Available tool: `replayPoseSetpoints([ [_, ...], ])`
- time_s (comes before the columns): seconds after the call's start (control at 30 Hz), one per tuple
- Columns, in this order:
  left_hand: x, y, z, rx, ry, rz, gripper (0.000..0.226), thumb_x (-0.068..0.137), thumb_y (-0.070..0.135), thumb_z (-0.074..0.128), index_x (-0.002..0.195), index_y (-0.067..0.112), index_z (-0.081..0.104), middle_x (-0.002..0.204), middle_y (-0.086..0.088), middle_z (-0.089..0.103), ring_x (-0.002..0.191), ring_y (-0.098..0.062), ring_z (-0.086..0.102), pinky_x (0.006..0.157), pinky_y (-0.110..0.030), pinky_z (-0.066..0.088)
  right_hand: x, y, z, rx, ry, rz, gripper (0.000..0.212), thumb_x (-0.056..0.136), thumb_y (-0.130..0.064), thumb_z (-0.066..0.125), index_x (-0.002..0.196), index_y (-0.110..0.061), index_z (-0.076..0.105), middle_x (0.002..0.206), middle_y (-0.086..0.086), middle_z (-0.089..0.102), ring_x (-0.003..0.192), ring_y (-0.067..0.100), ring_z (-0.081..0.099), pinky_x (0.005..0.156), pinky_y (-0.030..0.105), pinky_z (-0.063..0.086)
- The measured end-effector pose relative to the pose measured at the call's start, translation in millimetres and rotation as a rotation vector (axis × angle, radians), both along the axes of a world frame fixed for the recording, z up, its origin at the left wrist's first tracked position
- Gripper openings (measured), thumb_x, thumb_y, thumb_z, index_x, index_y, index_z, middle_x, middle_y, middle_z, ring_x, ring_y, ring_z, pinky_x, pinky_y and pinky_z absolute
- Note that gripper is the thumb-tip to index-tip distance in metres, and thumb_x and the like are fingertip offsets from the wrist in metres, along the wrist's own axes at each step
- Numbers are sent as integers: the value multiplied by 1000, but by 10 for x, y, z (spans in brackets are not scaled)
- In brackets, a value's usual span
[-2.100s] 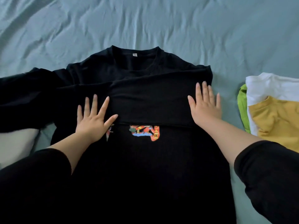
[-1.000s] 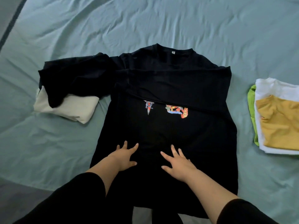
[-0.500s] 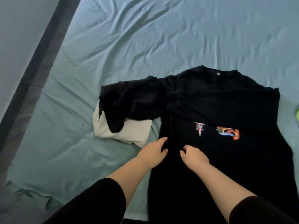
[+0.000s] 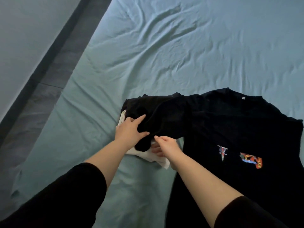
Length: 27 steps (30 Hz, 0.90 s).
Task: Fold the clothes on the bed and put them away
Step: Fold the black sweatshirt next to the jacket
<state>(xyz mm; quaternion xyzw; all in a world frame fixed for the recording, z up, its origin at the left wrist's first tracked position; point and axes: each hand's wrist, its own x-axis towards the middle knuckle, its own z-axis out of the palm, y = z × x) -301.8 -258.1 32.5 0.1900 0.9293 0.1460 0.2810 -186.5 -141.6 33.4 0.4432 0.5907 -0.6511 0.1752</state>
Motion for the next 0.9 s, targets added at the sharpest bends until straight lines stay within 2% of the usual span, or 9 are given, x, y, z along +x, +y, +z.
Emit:
replayPoseSetpoints([
  [0.1,-26,-14,19,5,-5,-35,35,87,47,60,121,38,59,113,5,62,110,-17,56,96,-37,39,-73,-159,-9,-252,7,-203,25,95,-40,55,98,-18,65,95,6,71,83,17,69,65,23,53],
  [0.27,92,-110,277,395,-203,346,10,82,38,69,86,29,68,84,6,67,85,-14,64,75,-31,51,-190,-444,116,-478,101,-448,43,82,-52,67,112,-22,65,96,-7,75,89,10,68,80,25,51],
  [0.33,176,-155,424,536,-259,472,11,81,32,71,91,32,67,84,-1,67,84,-18,67,73,-29,54,-219,-553,224,-541,136,-475,55,78,-53,70,121,-20,63,108,-3,73,99,12,67,92,31,51],
  [0.43,281,-237,620,731,-413,651,60,80,24,74,129,45,47,94,-5,67,88,-18,69,78,-32,55,-184,-628,391,-641,168,-560,54,79,-47,72,123,-19,63,113,1,72,110,17,65,104,36,46],
  [0.53,321,-310,773,806,-560,797,88,77,31,79,146,42,25,113,4,61,101,-10,63,86,-26,50,-97,-592,575,-744,173,-587,44,89,-43,63,121,-13,66,115,8,70,108,21,67,100,36,48],
  [0.6,342,-323,843,693,-563,762,80,74,50,77,141,34,37,131,6,53,114,-11,57,92,-27,48,-58,-535,690,-761,147,-558,41,93,-44,55,116,-13,70,116,8,70,108,22,67,101,36,47],
  [0.67,386,-314,894,687,-648,744,69,78,62,65,139,45,38,143,12,41,124,-13,50,98,-36,47,-58,-471,782,-747,114,-552,42,95,-45,51,114,-13,71,115,9,71,107,24,67,101,38,48],
  [0.77,436,-228,921,909,-886,936,46,91,55,55,131,65,35,141,23,38,127,-16,49,97,-53,49,-74,-391,865,-758,74,-594,41,93,-43,55,110,-9,69,108,13,72,96,28,71,85,38,56],
  [0.9,399,-187,907,876,-1134,1064,40,85,37,70,121,43,55,124,6,62,109,-23,64,94,-48,52,-83,-330,934,-758,72,-618,41,91,-43,59,110,-8,69,104,13,73,86,27,73,58,31,58],
])
